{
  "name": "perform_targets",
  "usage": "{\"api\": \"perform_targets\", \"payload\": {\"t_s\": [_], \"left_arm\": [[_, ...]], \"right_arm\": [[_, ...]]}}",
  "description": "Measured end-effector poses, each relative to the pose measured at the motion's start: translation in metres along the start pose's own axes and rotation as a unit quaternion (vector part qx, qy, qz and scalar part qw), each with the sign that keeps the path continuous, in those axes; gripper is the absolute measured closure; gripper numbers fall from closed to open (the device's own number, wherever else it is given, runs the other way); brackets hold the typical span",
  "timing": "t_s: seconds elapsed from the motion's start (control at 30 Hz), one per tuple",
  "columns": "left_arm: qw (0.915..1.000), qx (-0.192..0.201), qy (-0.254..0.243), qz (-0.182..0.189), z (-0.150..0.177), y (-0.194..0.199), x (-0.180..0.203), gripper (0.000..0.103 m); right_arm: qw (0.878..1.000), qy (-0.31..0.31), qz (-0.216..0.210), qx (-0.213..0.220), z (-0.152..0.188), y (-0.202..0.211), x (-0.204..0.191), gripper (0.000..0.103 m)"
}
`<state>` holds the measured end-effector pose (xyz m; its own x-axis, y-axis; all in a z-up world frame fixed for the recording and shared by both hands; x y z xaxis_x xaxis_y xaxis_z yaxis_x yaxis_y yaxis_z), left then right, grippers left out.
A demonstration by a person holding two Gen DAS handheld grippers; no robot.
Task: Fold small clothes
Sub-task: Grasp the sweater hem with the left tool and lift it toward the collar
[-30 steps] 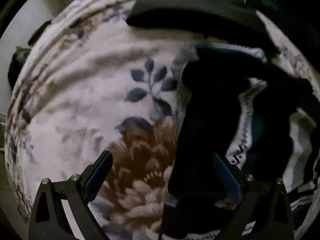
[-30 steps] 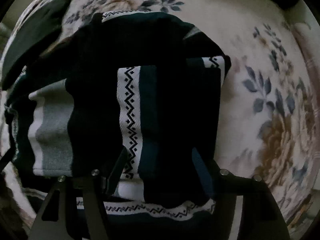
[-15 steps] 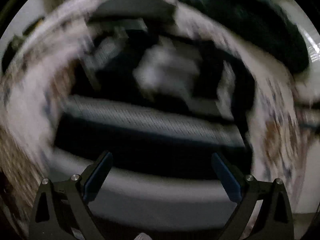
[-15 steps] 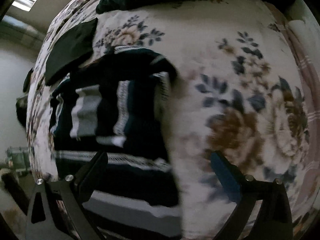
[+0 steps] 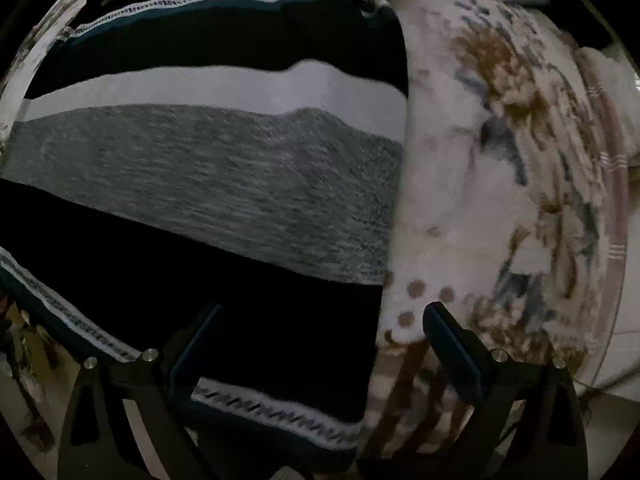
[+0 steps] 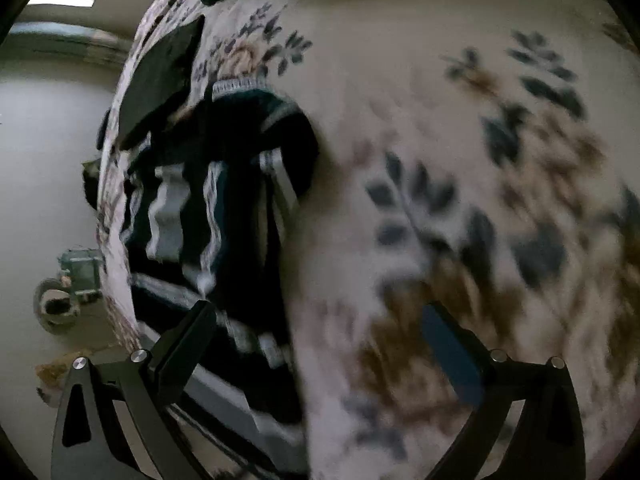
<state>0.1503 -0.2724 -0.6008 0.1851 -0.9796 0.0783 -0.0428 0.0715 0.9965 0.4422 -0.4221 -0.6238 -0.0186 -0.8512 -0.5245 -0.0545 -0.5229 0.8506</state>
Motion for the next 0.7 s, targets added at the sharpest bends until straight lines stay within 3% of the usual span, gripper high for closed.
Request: {"api": "perform_targets", "payload": {"t_s": [0.17, 0.2, 0.3, 0.33, 0.37, 0.4, 0.47, 0.5, 0.7], "left_arm": [[0.9991, 0.021, -0.008, -0.034, -0.009, -0.016, 0.010, 0.003], [0.9989, 0.024, -0.013, -0.039, -0.010, -0.018, 0.013, 0.003], [0.9974, 0.042, -0.031, -0.050, -0.017, -0.020, 0.021, 0.006], [0.9970, 0.047, -0.036, -0.050, -0.017, -0.021, 0.025, 0.014], [0.9964, 0.055, -0.042, -0.049, -0.018, -0.018, 0.027, 0.030], [0.9957, 0.063, -0.045, -0.051, -0.019, -0.016, 0.028, 0.039], [0.9948, 0.077, -0.043, -0.052, -0.020, -0.008, 0.025, 0.087], [0.9943, 0.084, -0.040, -0.052, -0.022, -0.003, 0.020, 0.095], [0.9926, 0.121, 0.008, -0.002, -0.034, 0.046, -0.010, 0.097]], "right_arm": [[0.999, -0.021, -0.040, -0.009, -0.049, -0.046, -0.006, 0.004], [0.998, -0.032, -0.046, -0.018, -0.055, -0.056, -0.006, 0.011], [0.996, -0.056, -0.059, -0.034, -0.060, -0.077, -0.009, 0.054], [0.996, -0.058, -0.058, -0.033, -0.061, -0.079, -0.012, 0.064], [0.997, -0.051, -0.054, -0.028, -0.063, -0.079, -0.017, 0.068], [0.998, -0.042, -0.050, -0.024, -0.064, -0.077, -0.022, 0.077], [0.998, -0.033, -0.045, -0.019, -0.065, -0.072, -0.030, 0.080], [0.998, -0.031, -0.045, -0.018, -0.065, -0.069, -0.032, 0.081], [0.999, 0.000, -0.033, -0.018, -0.065, -0.045, -0.055, 0.084]]}}
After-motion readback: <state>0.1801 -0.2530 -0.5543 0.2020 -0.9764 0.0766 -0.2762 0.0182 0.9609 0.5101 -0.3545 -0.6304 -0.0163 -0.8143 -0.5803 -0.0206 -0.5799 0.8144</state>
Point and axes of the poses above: each gripper's, at about its wrist camera, not at the fingertips, and y roughly against the way its jaws point, x to its right, z to its underside, the point moved 8 cm from there along -y, roughly the way its jaws point, and after that the axes turned 5 degrees about y, right-handed, at the moved point
